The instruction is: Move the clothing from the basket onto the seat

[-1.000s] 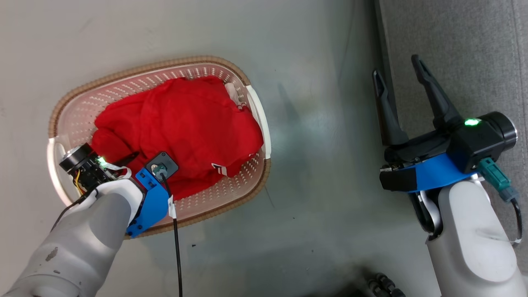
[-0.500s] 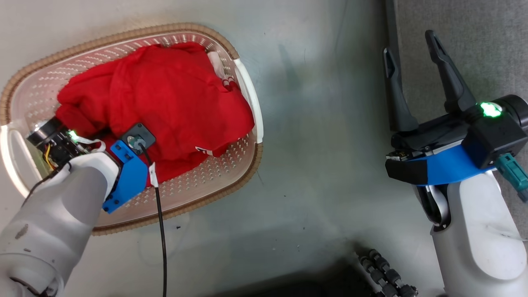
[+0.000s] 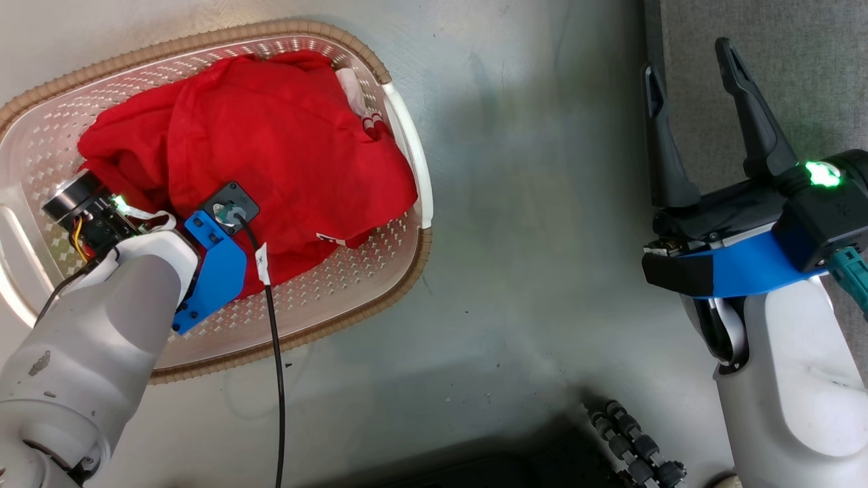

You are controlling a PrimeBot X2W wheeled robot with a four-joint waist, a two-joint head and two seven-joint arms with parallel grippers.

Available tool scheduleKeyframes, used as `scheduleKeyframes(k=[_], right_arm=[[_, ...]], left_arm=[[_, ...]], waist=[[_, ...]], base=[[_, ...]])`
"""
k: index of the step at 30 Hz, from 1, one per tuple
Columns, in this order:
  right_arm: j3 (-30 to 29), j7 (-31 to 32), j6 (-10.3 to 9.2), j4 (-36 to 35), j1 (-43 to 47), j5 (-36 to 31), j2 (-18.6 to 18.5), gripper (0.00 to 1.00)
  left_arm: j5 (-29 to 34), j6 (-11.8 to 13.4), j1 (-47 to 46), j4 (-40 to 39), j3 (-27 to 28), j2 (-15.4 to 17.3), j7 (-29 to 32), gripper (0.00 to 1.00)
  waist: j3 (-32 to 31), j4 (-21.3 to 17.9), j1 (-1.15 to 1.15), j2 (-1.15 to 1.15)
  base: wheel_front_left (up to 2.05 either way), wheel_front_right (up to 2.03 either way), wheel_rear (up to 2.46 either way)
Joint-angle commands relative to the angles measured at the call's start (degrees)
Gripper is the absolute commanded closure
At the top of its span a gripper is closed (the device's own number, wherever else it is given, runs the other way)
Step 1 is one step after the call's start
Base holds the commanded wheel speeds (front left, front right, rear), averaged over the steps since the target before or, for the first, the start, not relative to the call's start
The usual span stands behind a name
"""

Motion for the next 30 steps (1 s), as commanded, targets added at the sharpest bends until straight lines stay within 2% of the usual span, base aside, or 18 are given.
scheduleKeyframes(k=[1, 15, 30], right_arm=[[-0.2, -0.2, 0.01, -0.2, -0.8, -0.2, 0.2, 0.00], [-1.3, -0.2, 0.01, 1.1, 0.0, -0.4, -0.6, 0.00], [-2.3, -0.2, 0.01, 3.2, 3.4, -0.6, -2.6, 0.00]], left_arm=[[0.1, 0.0, -0.7, 0.1, -0.3, 0.0, 0.2, 1.00], [-2.9, 0.0, 1.2, -0.3, -0.9, -2.0, -2.4, 1.00], [-7.5, 0.0, 4.7, -2.1, -1.2, -7.5, -9.4, 1.00]], waist=[[0.0, 0.1, 0.00, 0.00], [-4.1, 2.1, 0.00, 0.00], [-15.2, 7.4, 0.00, 0.00]], base=[[0.00, 0.00, 0.00], [0.00, 0.00, 0.00], [0.00, 0.00, 0.00]])
